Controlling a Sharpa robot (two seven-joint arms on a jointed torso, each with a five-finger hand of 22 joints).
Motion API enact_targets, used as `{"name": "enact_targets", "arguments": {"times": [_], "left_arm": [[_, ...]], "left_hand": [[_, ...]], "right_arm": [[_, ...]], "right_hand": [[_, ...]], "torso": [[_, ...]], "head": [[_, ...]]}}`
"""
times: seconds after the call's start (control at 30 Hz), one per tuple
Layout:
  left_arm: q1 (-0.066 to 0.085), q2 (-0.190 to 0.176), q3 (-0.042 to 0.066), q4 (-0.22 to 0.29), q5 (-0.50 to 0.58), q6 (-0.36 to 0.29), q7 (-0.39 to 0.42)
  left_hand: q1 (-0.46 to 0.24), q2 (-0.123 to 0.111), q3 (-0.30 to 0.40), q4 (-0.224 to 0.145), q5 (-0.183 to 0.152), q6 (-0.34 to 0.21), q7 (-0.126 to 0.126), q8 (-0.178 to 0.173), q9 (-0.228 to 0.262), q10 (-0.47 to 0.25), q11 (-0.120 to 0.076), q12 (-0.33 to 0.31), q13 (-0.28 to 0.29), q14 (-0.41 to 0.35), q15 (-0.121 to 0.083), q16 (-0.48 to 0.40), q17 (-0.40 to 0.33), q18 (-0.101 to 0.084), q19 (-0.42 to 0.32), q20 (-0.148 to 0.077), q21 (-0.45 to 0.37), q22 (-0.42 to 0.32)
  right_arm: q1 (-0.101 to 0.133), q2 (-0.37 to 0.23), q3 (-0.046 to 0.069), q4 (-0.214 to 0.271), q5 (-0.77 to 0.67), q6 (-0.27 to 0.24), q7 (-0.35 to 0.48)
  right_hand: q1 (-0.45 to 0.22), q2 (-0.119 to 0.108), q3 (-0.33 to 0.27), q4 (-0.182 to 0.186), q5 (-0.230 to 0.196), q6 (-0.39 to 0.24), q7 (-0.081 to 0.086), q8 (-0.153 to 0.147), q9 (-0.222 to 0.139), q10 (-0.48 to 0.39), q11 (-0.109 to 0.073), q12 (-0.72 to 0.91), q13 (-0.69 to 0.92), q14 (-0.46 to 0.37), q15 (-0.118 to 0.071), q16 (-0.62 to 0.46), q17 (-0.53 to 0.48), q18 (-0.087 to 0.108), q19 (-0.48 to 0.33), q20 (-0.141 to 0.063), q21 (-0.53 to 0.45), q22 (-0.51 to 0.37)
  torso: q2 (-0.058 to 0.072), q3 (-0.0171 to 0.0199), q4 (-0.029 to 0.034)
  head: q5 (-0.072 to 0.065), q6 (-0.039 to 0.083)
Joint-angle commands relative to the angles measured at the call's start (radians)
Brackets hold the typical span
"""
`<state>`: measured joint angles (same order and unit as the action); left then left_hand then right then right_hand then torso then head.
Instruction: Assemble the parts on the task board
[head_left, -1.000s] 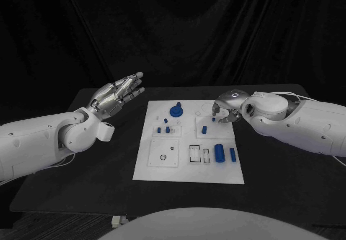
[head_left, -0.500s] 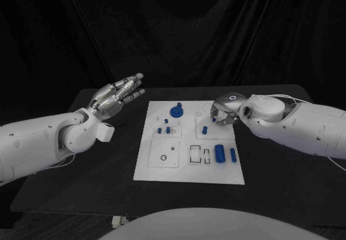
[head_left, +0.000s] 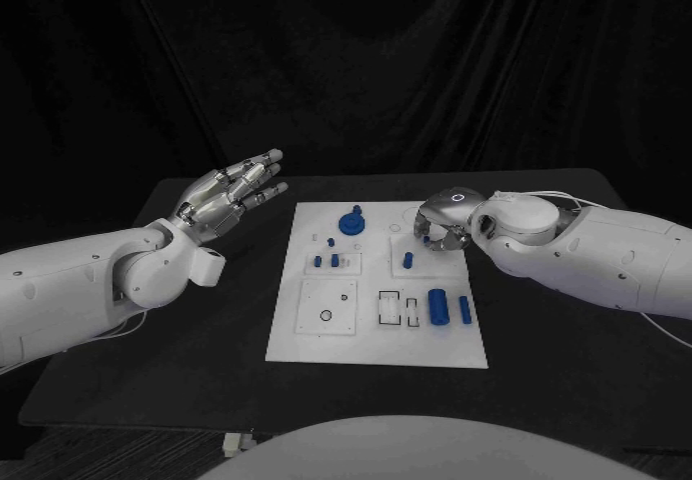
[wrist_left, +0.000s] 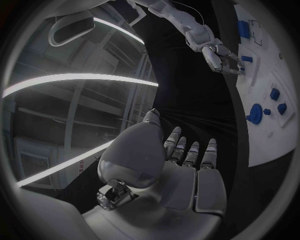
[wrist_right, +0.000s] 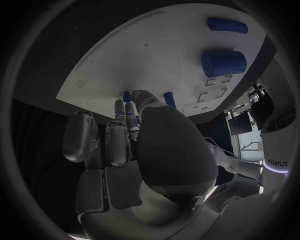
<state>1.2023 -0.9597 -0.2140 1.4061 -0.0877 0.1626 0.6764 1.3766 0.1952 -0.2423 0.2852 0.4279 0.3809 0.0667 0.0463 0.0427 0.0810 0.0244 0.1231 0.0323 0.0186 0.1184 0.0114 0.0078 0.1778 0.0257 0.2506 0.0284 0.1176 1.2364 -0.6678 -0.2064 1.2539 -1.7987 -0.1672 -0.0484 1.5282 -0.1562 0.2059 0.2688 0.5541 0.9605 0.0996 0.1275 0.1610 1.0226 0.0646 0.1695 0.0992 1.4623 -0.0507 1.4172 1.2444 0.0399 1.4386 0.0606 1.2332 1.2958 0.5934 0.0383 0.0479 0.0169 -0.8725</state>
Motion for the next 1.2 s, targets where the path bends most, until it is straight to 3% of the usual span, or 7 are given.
{"name": "enact_targets", "arguments": {"times": [0.03, 0.13, 0.2, 0.3, 0.6, 0.87, 1.2], "left_arm": [[-0.002, 0.0, 0.001, 0.0, 0.007, 0.016, 0.165], [-0.003, 0.0, 0.001, 0.001, 0.007, 0.016, 0.163], [-0.003, 0.0, 0.001, 0.0, 0.007, 0.016, 0.162], [-0.004, 0.001, 0.001, -0.001, 0.007, 0.016, 0.16], [-0.007, 0.005, 0.001, -0.006, 0.007, 0.019, 0.155], [-0.012, 0.009, 0.001, -0.014, 0.007, 0.024, 0.146], [-0.018, 0.015, 0.001, -0.027, 0.007, 0.032, 0.137]], "left_hand": [[0.019, -0.004, 0.015, -0.01, 0.017, 0.013, 0.004, -0.007, -0.002, 0.001, 0.011, 0.017, -0.004, 0.01, 0.01, 0.004, 0.003, 0.001, -0.005, 0.004, -0.009, 0.018], [0.023, -0.002, 0.016, -0.011, 0.022, 0.014, 0.005, -0.006, -0.002, 0.002, 0.013, 0.019, -0.003, 0.013, 0.012, 0.006, 0.003, 0.001, -0.004, 0.007, -0.009, 0.018], [0.026, -0.001, 0.017, -0.011, 0.025, 0.014, 0.006, -0.006, -0.002, 0.003, 0.014, 0.019, -0.003, 0.014, 0.013, 0.007, 0.003, 0.002, -0.004, 0.008, -0.009, 0.019], [0.03, 0.001, 0.019, -0.012, 0.031, 0.013, 0.006, -0.006, -0.002, 0.003, 0.014, 0.019, -0.003, 0.015, 0.014, 0.008, 0.004, 0.002, -0.003, 0.01, -0.009, 0.019], [0.045, 0.006, 0.025, -0.017, 0.055, 0.011, 0.007, -0.007, -0.002, 0.003, 0.015, 0.02, -0.003, 0.018, 0.018, 0.012, 0.005, 0.002, -0.001, 0.016, -0.008, 0.021], [0.053, 0.007, 0.029, -0.021, 0.065, 0.01, 0.007, -0.007, -0.002, 0.001, 0.015, 0.019, -0.004, 0.02, 0.021, 0.014, 0.005, 0.002, 0.0, 0.02, -0.008, 0.023], [0.061, 0.01, 0.033, -0.025, 0.075, 0.008, 0.006, -0.007, -0.002, -0.002, 0.014, 0.016, -0.004, 0.023, 0.025, 0.017, 0.006, 0.002, 0.001, 0.025, -0.007, 0.025]], "right_arm": [[-0.008, 0.006, 0.001, -0.013, 0.013, -0.018, 0.016], [-0.012, 0.011, 0.001, -0.024, 0.029, -0.025, 0.023], [-0.014, 0.013, 0.001, -0.03, 0.036, -0.029, 0.026], [-0.016, 0.015, 0.001, -0.036, 0.042, -0.031, 0.028], [-0.018, 0.016, 0.001, -0.041, 0.047, -0.038, 0.032], [-0.019, 0.014, 0.001, -0.039, 0.048, -0.047, 0.038], [-0.017, -0.001, 0.001, -0.022, 0.048, -0.065, 0.041]], "right_hand": [[0.035, 0.004, 0.027, 0.0, 0.022, 0.015, 0.0, -0.014, -0.003, 0.027, -0.002, -0.015, -0.014, 0.051, 0.005, -0.002, 0.019, 0.03, 0.011, 0.0, -0.003, 0.183], [0.04, 0.007, 0.048, -0.008, 0.036, 0.031, 0.004, -0.007, 0.002, 0.042, 0.0, -0.015, -0.018, 0.052, 0.006, -0.001, 0.021, 0.031, 0.009, 0.001, -0.005, 0.182], [0.04, 0.009, 0.056, -0.017, 0.038, 0.062, 0.0, 0.012, 0.014, 0.062, 0.0, -0.008, -0.017, 0.052, 0.007, 0.0, 0.022, 0.031, 0.009, 0.001, -0.005, 0.182], [0.038, 0.009, 0.063, -0.033, 0.039, 0.086, 0.007, 0.033, 0.032, 0.078, -0.002, -0.004, -0.017, 0.052, 0.008, 0.0, 0.023, 0.031, 0.008, 0.002, -0.004, 0.182], [0.043, 0.009, 0.072, -0.056, 0.041, 0.092, 0.01, 0.048, 0.05, 0.092, -0.003, 0.0, -0.016, 0.051, 0.008, -0.001, 0.021, 0.031, 0.007, 0.002, -0.002, 0.182], [0.034, 0.019, 0.077, -0.082, 0.003, 0.093, 0.012, 0.067, 0.077, 0.122, -0.007, 0.015, -0.009, 0.051, 0.014, 0.0, 0.023, 0.03, 0.006, 0.006, 0.002, 0.183], [0.031, 0.028, 0.077, -0.112, -0.014, 0.105, 0.019, 0.089, 0.106, 0.16, -0.009, 0.043, 0.007, 0.051, 0.027, 0.003, 0.028, 0.028, 0.006, 0.016, 0.011, 0.185]], "torso": [[0.001, -0.0001, -0.0002], [0.002, 0.0, -0.0012], [0.002, -0.0002, -0.0016], [0.001, -0.0004, -0.001], [0.001, -0.0002, -0.0007], [0.0, -0.0004, -0.0005], [0.0, -0.0006, -0.0005]], "head": [[0.004, 0.0], [0.005, 0.0], [0.003, 0.0], [0.001, 0.0], [0.004, 0.0], [0.008, 0.0], [0.009, 0.0]]}}
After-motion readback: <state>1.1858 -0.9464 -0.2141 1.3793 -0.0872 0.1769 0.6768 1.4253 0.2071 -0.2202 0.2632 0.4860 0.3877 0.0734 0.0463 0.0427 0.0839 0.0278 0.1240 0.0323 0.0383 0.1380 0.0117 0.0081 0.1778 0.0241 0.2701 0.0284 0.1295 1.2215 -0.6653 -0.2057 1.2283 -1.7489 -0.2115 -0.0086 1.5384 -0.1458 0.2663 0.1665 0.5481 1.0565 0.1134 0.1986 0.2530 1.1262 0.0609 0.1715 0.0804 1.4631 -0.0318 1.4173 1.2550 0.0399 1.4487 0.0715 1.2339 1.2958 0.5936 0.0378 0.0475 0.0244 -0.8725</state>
